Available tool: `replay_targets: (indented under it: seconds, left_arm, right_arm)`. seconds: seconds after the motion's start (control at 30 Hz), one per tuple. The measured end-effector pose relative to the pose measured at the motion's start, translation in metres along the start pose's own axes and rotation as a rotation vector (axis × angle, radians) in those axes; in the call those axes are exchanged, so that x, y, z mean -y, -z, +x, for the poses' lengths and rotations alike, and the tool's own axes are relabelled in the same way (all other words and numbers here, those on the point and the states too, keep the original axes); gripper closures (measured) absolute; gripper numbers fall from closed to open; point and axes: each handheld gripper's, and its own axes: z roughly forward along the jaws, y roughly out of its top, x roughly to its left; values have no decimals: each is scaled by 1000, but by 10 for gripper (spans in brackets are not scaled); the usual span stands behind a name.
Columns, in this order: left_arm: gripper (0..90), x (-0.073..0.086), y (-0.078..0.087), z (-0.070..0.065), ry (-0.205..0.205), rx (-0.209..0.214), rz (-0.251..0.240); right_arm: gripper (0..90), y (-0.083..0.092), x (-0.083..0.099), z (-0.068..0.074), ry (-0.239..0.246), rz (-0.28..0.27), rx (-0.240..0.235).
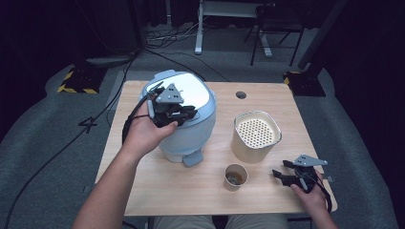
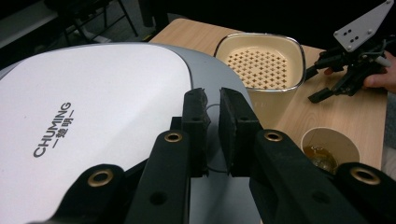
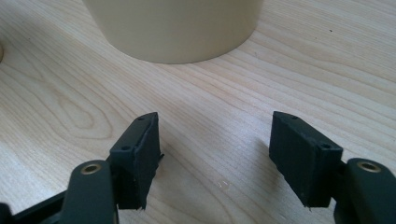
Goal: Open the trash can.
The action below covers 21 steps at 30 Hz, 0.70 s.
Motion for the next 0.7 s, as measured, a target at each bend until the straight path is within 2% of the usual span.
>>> replay_targets:
  seconds: [0.17, 0.27, 0.37, 0.5, 0.53, 0.57, 0.6, 0.67, 0.7]
  left_arm:
    - [820, 0, -1, -4, -34, -19, 3]
    - [820, 1, -1, -2, -25, -11, -4]
    - [792, 1, -1, -1, 0, 7, -16]
    - [604, 0, -1, -7, -7, 8, -9]
    - [548, 0, 1, -11, -9, 6, -49]
    - [508, 0, 1, -11, -9, 6, -49]
    - [499, 0, 4, -13, 1, 12, -101]
    - [506, 0, 11, -13, 30, 60, -144]
    - [503, 0, 14, -14, 37, 69, -157]
  right_arm:
    - [341, 0, 0, 0, 0, 0, 0]
    - [340, 0, 0, 0, 0, 0, 0]
    - [341, 0, 0, 0, -1, 0, 0]
    - [341, 0, 0, 0, -1, 1, 0]
    - [341, 0, 0, 0, -1, 1, 0]
    - [341, 0, 0, 0, -1, 1, 0]
    - [341, 0, 0, 0, -1, 1, 0]
    - [341, 0, 0, 0, -1, 1, 0]
    - [341, 0, 0, 0, -1, 1, 1]
